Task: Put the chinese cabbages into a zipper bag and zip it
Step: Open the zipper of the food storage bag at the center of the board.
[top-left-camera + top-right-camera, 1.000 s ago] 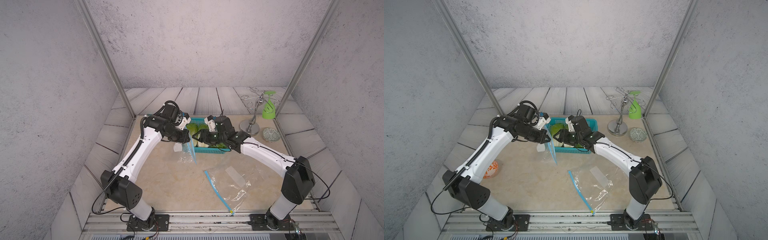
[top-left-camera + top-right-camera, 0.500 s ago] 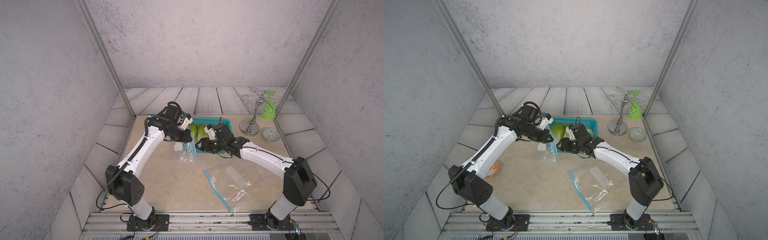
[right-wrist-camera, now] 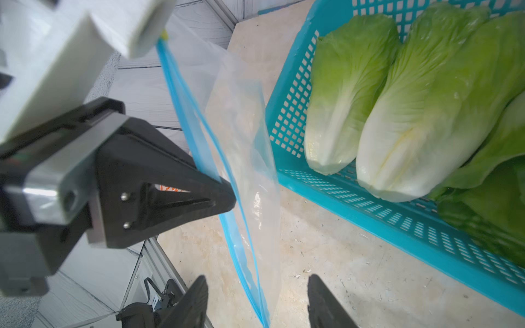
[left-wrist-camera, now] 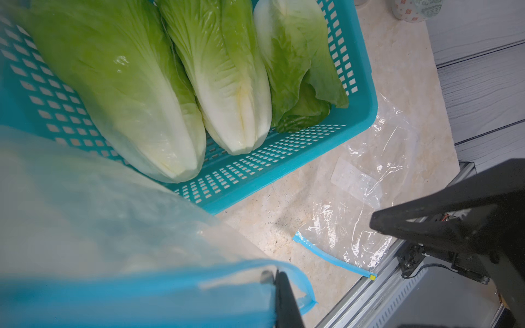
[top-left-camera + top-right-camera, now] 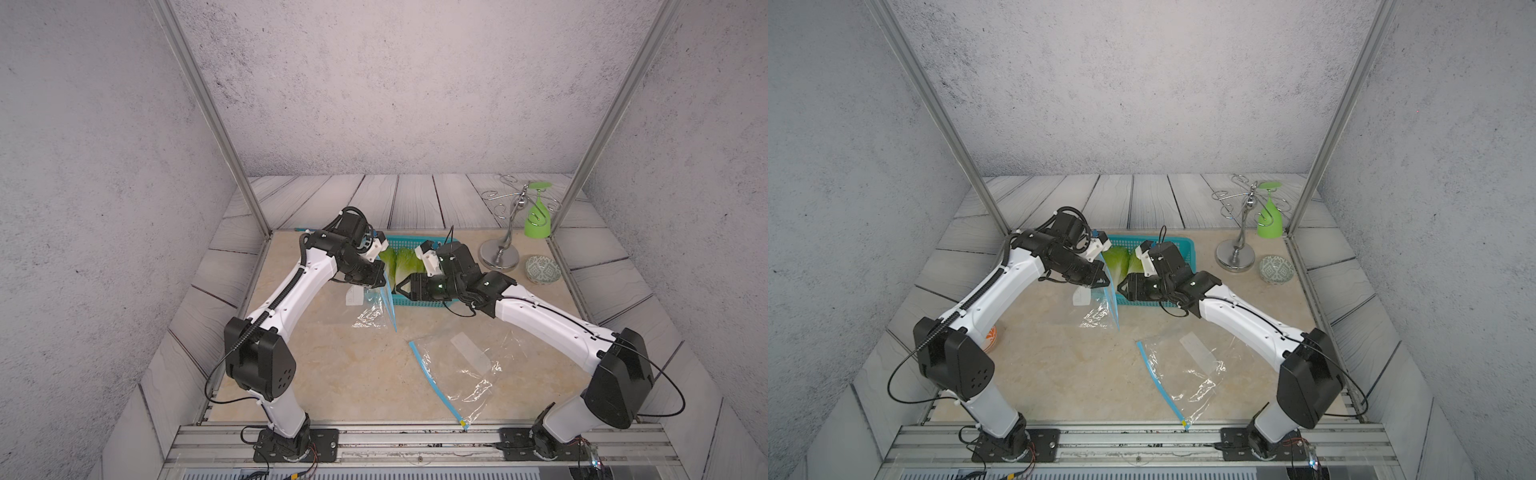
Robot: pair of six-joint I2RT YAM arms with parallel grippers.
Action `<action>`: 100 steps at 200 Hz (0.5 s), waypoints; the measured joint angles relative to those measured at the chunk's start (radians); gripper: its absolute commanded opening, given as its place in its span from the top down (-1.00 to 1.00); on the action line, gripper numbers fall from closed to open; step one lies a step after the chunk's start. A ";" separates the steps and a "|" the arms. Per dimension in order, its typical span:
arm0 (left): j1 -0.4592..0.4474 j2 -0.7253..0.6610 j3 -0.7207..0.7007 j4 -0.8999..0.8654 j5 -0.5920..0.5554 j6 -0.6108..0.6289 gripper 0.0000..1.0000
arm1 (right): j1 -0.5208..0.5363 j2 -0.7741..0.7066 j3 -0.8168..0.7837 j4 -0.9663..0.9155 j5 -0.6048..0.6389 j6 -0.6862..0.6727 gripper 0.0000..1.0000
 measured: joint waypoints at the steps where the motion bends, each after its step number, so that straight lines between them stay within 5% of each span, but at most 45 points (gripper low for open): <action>1: 0.000 0.000 0.001 0.000 0.000 0.000 1.00 | 0.000 0.000 0.000 0.000 0.000 0.000 -0.11; 100: -0.008 -0.002 0.031 -0.057 0.019 0.006 1.00 | 0.016 0.159 0.079 0.045 0.018 0.080 0.45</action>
